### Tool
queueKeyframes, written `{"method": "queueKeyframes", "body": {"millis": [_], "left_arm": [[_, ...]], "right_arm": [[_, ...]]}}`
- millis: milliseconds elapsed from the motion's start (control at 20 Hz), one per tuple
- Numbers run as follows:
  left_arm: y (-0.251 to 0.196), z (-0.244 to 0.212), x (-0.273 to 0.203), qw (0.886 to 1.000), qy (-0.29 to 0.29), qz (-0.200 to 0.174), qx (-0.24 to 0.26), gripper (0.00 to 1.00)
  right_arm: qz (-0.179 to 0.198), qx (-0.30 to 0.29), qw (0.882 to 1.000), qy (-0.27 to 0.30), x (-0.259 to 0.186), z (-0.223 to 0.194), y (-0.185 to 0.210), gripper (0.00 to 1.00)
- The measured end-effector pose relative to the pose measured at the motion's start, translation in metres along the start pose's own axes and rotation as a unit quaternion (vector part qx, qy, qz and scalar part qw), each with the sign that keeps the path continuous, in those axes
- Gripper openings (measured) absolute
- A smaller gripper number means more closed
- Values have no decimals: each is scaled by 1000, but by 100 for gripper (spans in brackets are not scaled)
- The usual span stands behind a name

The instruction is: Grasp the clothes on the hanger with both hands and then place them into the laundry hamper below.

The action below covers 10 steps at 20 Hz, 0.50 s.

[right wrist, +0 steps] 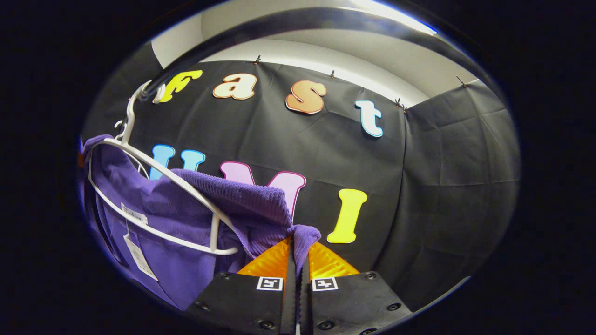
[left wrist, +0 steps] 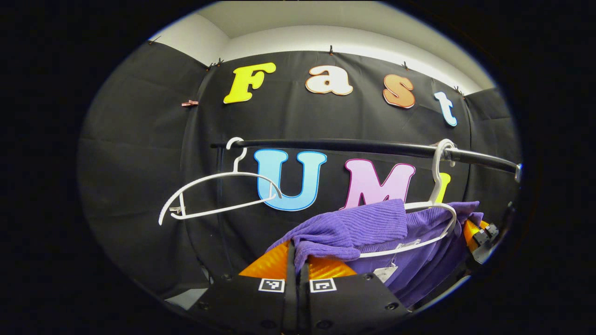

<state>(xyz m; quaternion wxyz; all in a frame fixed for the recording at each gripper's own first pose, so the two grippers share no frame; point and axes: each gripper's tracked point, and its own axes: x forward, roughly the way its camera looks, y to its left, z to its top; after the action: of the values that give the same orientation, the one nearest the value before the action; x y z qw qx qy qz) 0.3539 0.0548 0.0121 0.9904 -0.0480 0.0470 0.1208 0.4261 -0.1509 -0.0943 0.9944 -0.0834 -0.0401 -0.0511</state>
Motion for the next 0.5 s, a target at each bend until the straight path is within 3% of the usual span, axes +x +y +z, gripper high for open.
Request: {"method": "queueKeyframes", "body": {"millis": [300,500], "left_arm": [[24,17,-4,1000,-15,18,8,5],[32,3,9,1000,3,17,20,5]], "right_arm": [[-12,-13,1000,-2,7,-5,1,8],[-11,-25,1000,4,12,-16,8,10]]}}
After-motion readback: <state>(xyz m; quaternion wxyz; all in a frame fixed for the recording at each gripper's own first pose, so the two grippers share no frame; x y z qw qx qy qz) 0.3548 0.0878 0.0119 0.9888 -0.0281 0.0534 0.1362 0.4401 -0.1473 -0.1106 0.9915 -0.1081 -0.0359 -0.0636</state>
